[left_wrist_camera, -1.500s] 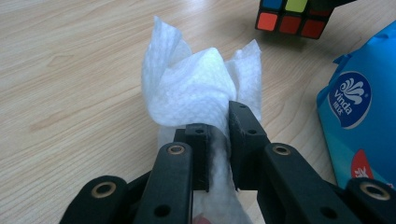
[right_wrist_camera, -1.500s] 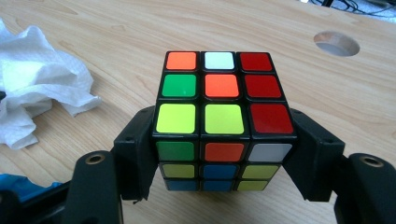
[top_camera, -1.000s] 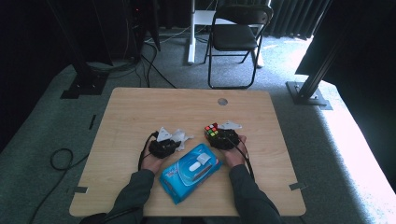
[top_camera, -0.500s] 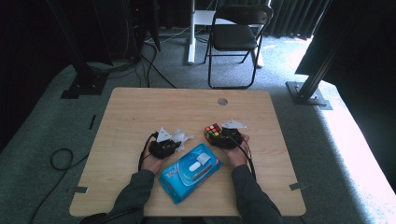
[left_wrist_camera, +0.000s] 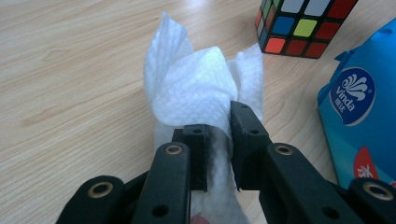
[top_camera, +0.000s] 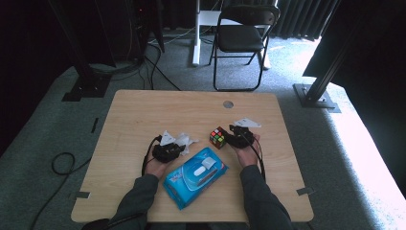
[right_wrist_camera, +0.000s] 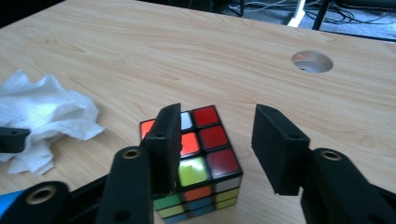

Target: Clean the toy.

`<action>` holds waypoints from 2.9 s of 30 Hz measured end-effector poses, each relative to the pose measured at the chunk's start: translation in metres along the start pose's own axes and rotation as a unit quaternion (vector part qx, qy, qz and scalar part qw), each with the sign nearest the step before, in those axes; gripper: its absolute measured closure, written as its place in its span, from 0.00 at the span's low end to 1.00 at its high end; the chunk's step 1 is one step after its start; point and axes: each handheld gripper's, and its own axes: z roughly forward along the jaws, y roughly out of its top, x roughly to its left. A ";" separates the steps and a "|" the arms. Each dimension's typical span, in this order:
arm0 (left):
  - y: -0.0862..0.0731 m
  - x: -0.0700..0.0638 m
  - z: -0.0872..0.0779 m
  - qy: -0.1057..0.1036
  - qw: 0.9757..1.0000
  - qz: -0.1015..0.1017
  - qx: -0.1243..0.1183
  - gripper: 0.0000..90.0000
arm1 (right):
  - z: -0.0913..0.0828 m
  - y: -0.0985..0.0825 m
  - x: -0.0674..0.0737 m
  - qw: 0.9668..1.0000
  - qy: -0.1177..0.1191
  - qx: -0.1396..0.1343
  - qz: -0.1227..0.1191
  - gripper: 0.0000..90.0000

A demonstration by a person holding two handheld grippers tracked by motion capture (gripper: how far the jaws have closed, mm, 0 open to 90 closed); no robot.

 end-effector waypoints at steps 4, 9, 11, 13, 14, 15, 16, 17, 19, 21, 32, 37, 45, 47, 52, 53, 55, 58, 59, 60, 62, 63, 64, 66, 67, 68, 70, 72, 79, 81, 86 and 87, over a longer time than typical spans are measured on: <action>0.000 0.000 0.000 -0.001 1.000 0.000 0.000 0.87 | 0.004 -0.001 -0.004 1.000 -0.004 0.013 0.004 0.64; 0.000 0.000 0.000 -0.001 1.000 0.000 0.000 0.87 | 0.008 -0.004 -0.007 1.000 0.001 0.022 0.010 0.66; 0.000 0.000 0.000 -0.001 1.000 0.000 0.000 0.87 | 0.009 -0.005 -0.007 1.000 0.003 0.026 0.012 0.67; 0.000 0.000 0.001 -0.002 1.000 0.001 0.000 0.87 | 0.010 -0.006 -0.008 1.000 0.005 0.025 0.017 0.68; 0.000 0.000 0.001 -0.001 1.000 0.001 0.001 0.86 | 0.010 -0.006 -0.009 0.999 0.008 0.025 0.020 0.69; 0.000 0.000 0.001 -0.002 1.000 0.001 0.001 0.86 | 0.010 -0.006 -0.009 0.999 0.009 0.025 0.020 0.70; 0.000 0.000 0.001 -0.001 1.000 0.000 0.000 0.86 | 0.010 -0.006 -0.009 0.999 0.010 0.026 0.022 0.71; 0.000 0.000 0.001 -0.001 1.000 0.000 0.000 0.86 | 0.009 -0.006 -0.008 0.999 0.011 0.026 0.023 0.72; 0.000 0.000 0.000 -0.001 1.000 0.000 0.001 0.86 | 0.009 -0.006 -0.008 0.999 0.012 0.028 0.026 0.74; 0.000 0.000 0.000 -0.001 1.000 0.000 0.000 0.86 | 0.008 -0.006 -0.007 0.999 0.013 0.028 0.029 0.75; 0.000 0.000 0.000 -0.001 1.000 0.000 0.000 0.86 | 0.010 -0.007 -0.011 0.998 0.021 0.028 0.059 0.73; 0.000 -0.001 0.000 0.000 1.000 0.001 -0.001 0.86 | 0.010 -0.007 -0.011 0.997 0.024 0.028 0.064 0.76; 0.000 0.000 0.000 0.000 1.000 0.001 -0.001 0.86 | 0.008 -0.006 -0.008 0.998 0.020 0.030 0.059 0.79; 0.000 0.000 0.000 0.001 1.000 0.001 -0.001 0.86 | 0.008 -0.006 -0.008 0.998 0.019 0.027 0.059 0.79; 0.000 -0.001 0.000 0.001 1.000 0.002 -0.001 0.86 | 0.008 -0.006 -0.010 0.997 0.021 0.027 0.064 0.78; 0.000 -0.001 0.000 0.001 1.000 0.002 -0.001 0.86 | 0.008 -0.007 -0.010 0.997 0.025 0.028 0.067 0.77; 0.000 -0.001 0.000 0.001 1.000 0.002 -0.001 0.86 | 0.009 -0.007 -0.010 0.997 0.025 0.031 0.071 0.77; 0.000 -0.001 0.000 0.001 1.000 0.003 -0.001 0.86 | 0.009 -0.007 -0.012 0.996 0.028 0.031 0.079 0.75; 0.000 -0.001 0.000 0.001 1.000 0.003 -0.001 0.86 | 0.009 -0.008 -0.013 0.996 0.029 0.031 0.081 0.74; 0.000 -0.001 0.000 0.001 1.000 0.003 -0.001 0.86 | 0.009 -0.008 -0.013 0.996 0.030 0.031 0.084 0.74; 0.000 -0.001 0.000 0.001 1.000 0.003 -0.001 0.86 | 0.009 -0.008 -0.015 0.995 0.036 0.032 0.092 0.73; 0.000 -0.001 0.000 0.001 1.000 0.004 0.000 0.86 | 0.009 -0.008 -0.016 0.994 0.037 0.033 0.093 0.74; 0.000 -0.001 0.000 0.001 1.000 0.003 -0.001 0.86 | 0.010 -0.008 -0.016 0.994 0.039 0.033 0.096 0.75; 0.000 -0.001 0.000 0.000 1.000 0.004 -0.001 0.86 | 0.010 -0.009 -0.017 0.993 0.045 0.033 0.104 0.77; 0.000 -0.001 0.000 0.000 1.000 0.004 -0.001 0.86 | 0.010 -0.009 -0.017 0.992 0.048 0.033 0.109 0.78; 0.000 -0.001 0.000 0.000 1.000 0.004 -0.001 0.86 | 0.010 -0.009 -0.018 0.992 0.051 0.033 0.113 0.79; 0.000 -0.001 0.000 0.000 1.000 0.003 -0.001 0.86 | 0.010 -0.009 -0.018 0.991 0.053 0.034 0.120 0.79; 0.000 -0.001 0.000 0.000 1.000 0.003 -0.001 0.86 | 0.010 -0.010 -0.020 0.988 0.059 0.033 0.136 0.79; 0.000 -0.001 0.000 0.000 1.000 0.003 -0.001 0.86 | 0.011 -0.012 -0.025 0.983 0.066 0.030 0.171 0.80; 0.000 -0.001 0.000 -0.001 1.000 0.003 -0.001 0.86 | 0.011 -0.013 -0.028 0.979 0.073 0.029 0.187 0.80; 0.000 -0.001 0.000 -0.001 1.000 0.003 -0.001 0.85 | 0.011 -0.014 -0.030 0.976 0.076 0.027 0.200 0.80; 0.000 -0.001 0.000 -0.001 1.000 0.003 -0.001 0.85 | 0.011 -0.015 -0.032 0.975 0.077 0.026 0.205 0.80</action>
